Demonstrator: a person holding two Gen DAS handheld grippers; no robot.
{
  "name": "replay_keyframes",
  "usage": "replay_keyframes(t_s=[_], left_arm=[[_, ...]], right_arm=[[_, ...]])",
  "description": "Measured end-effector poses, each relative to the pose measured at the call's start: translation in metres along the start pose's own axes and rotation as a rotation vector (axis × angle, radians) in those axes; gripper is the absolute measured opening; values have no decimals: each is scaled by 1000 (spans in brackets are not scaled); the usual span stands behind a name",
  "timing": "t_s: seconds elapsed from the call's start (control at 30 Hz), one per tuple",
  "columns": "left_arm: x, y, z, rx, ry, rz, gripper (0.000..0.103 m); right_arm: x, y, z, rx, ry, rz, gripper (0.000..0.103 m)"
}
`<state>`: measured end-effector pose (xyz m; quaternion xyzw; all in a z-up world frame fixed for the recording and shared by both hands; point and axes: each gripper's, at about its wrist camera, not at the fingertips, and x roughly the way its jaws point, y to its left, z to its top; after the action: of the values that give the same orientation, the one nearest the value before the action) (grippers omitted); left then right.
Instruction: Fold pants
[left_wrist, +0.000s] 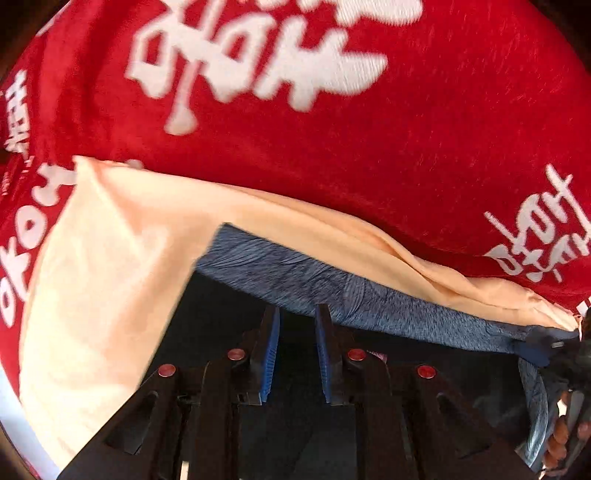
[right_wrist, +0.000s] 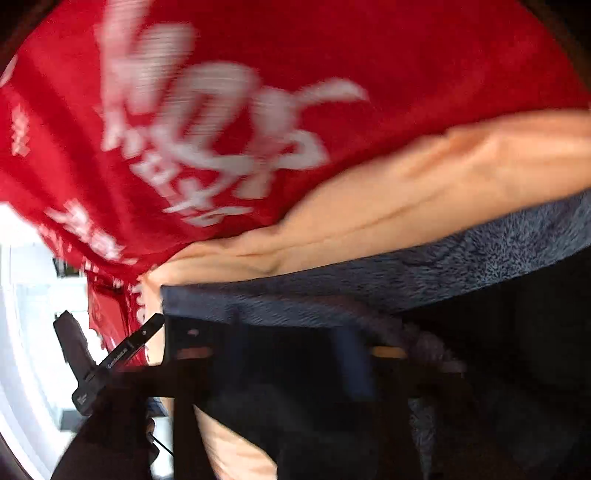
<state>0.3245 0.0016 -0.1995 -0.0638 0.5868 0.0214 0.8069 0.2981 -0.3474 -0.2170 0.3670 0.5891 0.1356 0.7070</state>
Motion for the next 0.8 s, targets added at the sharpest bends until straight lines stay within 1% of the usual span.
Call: replay_keyframes(t_s=[0.03, 0.1, 0.13, 0.17, 0.2, 0.23, 0.27, 0.3, 0.33, 0.37, 0.4, 0.43, 0.5, 0.53, 0.57, 0.6, 0.63, 0.73, 0.8], left_arm=[[-5, 1, -3, 13, -1, 10, 21], [-11, -10, -14, 72, 16, 34, 21], [-9, -17, -21, 103, 34, 40, 21], [-3, -25, -28, 132, 56, 44, 21], [4, -32, -34, 149, 72, 54, 21], [13, -38, -39, 158, 88, 66, 21], [24, -43, -45, 158, 103, 84, 21], [30, -48, -49, 157, 97, 113, 21], [32, -51, -51, 160, 83, 134, 21], [33, -58, -54, 179, 58, 169, 21], [33, -66, -56, 195, 57, 181, 21], [32, -71, -59, 203, 63, 184, 21], [28, -78, -61, 204, 83, 178, 21], [27, -84, -61, 199, 99, 170, 21], [21, -90, -63, 194, 107, 169, 21], [14, -98, -67, 197, 107, 166, 21], [7, -106, -69, 204, 102, 162, 21], [-12, -127, -79, 238, 93, 141, 21], [-21, -147, -90, 275, 103, 113, 21]], right_arm=[[-8, 13, -5, -54, -3, -24, 82], [-19, 41, -23, -202, 2, -94, 81], [-19, 47, -28, -236, 11, -101, 79], [-14, 53, -34, -276, 38, -118, 66], [-4, 52, -35, -299, 65, -151, 56], [10, 49, -34, -317, 98, -206, 45], [20, 40, -32, -312, 122, -236, 45], [30, 31, -28, -296, 143, -259, 45], [38, 19, -21, -279, 150, -285, 36], [36, 16, -16, -281, 125, -283, 27], [29, 15, -10, -285, 98, -281, 27], [22, 16, -7, -282, 79, -274, 30], [-2, 12, -5, -265, 29, -230, 33], [-22, 7, -9, -264, 10, -203, 42], [-34, 4, -12, -267, -4, -191, 55], [-53, 0, -21, -274, -22, -179, 61], [-63, -1, -26, -275, -31, -174, 65], [-102, -19, -56, -236, -46, -165, 66], [-124, -28, -81, -198, -72, -188, 66]])
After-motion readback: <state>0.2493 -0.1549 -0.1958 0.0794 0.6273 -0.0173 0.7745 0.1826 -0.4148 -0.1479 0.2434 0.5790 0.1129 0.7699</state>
